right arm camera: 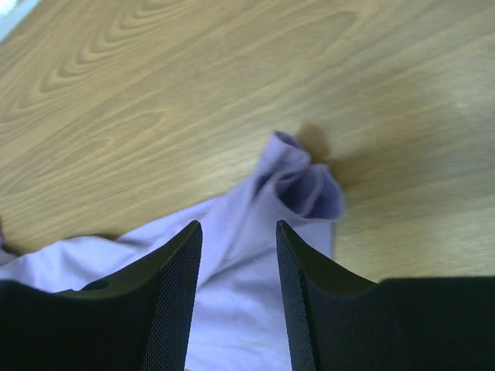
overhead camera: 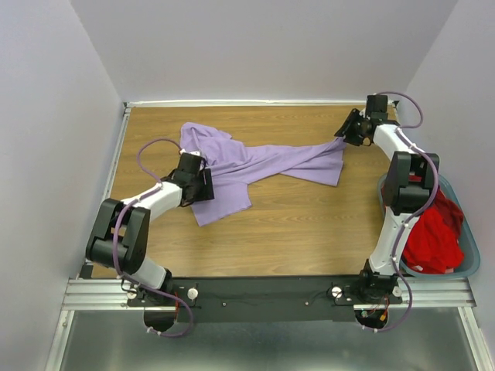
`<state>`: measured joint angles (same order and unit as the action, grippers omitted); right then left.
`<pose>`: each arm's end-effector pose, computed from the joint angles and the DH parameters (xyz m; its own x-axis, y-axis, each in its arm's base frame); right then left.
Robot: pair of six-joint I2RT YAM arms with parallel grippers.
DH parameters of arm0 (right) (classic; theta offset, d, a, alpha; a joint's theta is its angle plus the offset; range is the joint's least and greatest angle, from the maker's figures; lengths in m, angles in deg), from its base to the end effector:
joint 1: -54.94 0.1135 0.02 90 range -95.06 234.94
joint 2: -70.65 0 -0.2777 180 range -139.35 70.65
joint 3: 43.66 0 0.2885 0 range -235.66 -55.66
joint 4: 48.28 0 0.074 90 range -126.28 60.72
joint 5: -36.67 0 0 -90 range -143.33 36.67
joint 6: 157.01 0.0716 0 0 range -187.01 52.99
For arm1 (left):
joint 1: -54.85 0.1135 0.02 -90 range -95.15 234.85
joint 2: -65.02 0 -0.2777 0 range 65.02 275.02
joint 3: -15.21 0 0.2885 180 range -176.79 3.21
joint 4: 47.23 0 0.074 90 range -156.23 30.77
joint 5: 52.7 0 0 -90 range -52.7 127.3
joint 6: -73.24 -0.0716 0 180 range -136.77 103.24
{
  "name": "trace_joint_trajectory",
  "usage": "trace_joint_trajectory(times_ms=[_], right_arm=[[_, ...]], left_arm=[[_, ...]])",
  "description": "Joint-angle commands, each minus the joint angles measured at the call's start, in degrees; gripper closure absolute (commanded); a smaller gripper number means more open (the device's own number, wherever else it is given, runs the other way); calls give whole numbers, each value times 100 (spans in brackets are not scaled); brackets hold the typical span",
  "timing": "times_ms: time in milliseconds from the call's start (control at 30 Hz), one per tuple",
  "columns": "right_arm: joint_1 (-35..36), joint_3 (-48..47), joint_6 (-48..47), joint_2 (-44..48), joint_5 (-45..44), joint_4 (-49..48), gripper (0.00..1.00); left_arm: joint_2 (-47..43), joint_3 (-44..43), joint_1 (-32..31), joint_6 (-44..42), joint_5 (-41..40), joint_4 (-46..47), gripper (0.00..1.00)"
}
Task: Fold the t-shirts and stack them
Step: Flatten the tshirt out
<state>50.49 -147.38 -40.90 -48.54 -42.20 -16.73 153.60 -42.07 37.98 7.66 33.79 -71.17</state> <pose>0.5313 -0.0275 0.1734 -0.6792 0.4860 -0.5500 0.2715 0.8626 0.4268 0.3291 -0.0952 0.1217 -0.8218 -0.1820 -0.5399 -0.0917 0.9775 -0.1899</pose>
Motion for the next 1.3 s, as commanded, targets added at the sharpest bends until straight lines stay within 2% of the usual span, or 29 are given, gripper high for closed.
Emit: trace_joint_trajectory(times_ms=[0, 267, 333, 833, 1267], right_arm=[[233, -285, 271, -24, 292, -109, 50], [366, -241, 579, -297, -155, -127, 51], [366, -250, 650, -402, -226, -118, 55], [374, 392, 1186, -227, -1025, -118, 56], [374, 559, 1379, 46, -1676, -127, 56]], left_arm=[[-252, 475, 34, 70, 579, -598, 26], [-1052, 731, 34, 203, 957, -748, 26], [-1184, 731, 34, 220, 940, -757, 26], [-1606, 564, 25, 159, 808, -660, 26], [-1308, 493, 25, -166, 422, -186, 25]])
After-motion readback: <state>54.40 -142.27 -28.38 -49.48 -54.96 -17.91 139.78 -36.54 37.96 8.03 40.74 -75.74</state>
